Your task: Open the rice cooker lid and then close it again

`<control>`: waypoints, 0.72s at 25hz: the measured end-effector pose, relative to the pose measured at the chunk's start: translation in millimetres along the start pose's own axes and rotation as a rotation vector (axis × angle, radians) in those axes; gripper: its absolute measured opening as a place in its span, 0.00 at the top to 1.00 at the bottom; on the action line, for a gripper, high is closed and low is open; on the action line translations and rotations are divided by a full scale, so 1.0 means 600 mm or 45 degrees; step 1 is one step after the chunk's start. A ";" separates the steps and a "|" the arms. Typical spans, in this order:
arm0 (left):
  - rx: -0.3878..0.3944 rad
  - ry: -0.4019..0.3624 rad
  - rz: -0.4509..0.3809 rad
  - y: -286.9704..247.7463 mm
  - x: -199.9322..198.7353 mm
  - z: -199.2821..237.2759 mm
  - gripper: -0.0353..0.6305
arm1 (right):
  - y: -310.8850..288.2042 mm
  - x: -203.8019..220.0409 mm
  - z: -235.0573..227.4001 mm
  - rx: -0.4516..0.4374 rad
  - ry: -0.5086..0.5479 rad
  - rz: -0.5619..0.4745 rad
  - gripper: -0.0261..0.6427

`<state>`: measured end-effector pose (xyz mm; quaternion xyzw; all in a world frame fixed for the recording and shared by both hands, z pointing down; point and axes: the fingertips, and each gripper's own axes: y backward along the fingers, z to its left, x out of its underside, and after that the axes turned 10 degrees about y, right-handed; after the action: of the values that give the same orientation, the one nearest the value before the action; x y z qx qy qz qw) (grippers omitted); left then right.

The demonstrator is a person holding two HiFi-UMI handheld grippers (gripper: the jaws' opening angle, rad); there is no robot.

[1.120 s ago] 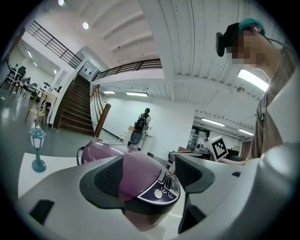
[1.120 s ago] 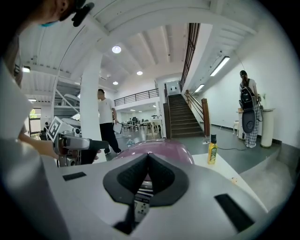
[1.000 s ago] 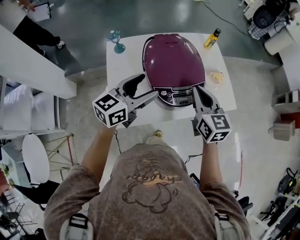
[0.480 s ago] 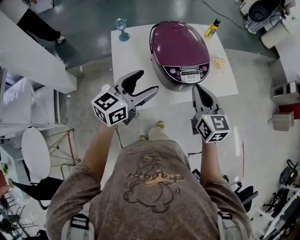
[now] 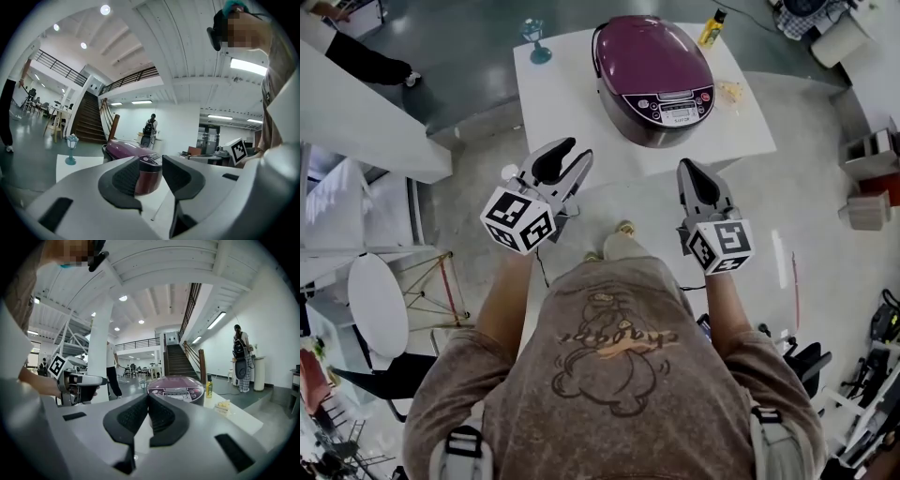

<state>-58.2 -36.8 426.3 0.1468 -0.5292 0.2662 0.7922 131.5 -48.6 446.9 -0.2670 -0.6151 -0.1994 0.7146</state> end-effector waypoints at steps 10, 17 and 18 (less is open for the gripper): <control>-0.127 -0.026 0.010 0.039 0.036 0.011 0.91 | 0.028 0.034 0.011 -0.029 -0.069 0.013 0.96; -0.192 -0.039 0.010 0.054 0.044 0.005 0.91 | 0.031 0.030 0.030 -0.072 -0.074 0.017 0.96; -0.201 -0.046 0.011 0.056 0.045 0.005 0.91 | 0.032 0.030 0.033 -0.077 -0.076 0.015 0.96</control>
<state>-71.8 -4.0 450.7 0.0865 -0.5632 0.2243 0.7906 131.0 -20.7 463.9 -0.2979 -0.6282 -0.2055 0.6888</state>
